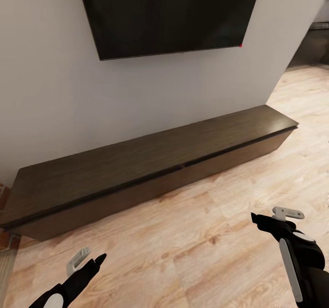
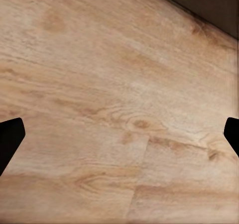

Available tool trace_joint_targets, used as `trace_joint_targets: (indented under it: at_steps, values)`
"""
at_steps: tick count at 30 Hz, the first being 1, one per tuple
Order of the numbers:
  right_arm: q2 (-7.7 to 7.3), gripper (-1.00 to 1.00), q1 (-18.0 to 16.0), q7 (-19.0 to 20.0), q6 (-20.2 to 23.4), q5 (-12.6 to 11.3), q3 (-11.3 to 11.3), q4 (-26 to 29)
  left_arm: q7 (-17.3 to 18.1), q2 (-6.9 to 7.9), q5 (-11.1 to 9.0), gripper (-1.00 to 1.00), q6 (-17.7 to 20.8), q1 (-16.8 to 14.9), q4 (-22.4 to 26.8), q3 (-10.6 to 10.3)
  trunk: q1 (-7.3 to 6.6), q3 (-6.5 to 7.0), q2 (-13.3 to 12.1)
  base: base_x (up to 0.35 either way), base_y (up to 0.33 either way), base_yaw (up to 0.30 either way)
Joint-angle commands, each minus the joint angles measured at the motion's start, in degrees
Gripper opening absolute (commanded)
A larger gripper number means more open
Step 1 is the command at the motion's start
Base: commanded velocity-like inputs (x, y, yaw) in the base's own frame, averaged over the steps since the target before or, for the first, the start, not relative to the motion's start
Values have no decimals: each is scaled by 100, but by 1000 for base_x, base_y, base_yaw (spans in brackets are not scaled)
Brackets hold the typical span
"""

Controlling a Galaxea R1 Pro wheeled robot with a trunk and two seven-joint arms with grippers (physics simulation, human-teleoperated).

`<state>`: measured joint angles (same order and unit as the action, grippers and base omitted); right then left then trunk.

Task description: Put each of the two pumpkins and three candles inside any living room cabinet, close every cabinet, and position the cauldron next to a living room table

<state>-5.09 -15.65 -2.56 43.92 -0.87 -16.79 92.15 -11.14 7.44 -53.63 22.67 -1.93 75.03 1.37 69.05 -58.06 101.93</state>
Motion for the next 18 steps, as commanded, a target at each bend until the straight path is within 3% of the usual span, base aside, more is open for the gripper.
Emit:
trace_joint_targets:
  at_steps: [1, 7, 18]
  values:
    - [0, 100, 9, -7, -1, 0, 0, 5, 0, 1, -2, 100, 4, 0, 1, 1, 0, 10, 0, 0, 0, -136]
    - [0, 100, 42, -25, -5, 0, 3, 18, -2, 1, -7, 100, 23, 0, 2, 5, 0, 65, 0, 0, 0, -138]
    - [6, 100, 60, -28, -53, -1, 8, 23, -2, -2, -7, 100, 35, -2, -1, 12, 242, -32, 441, 0, 0, -140]
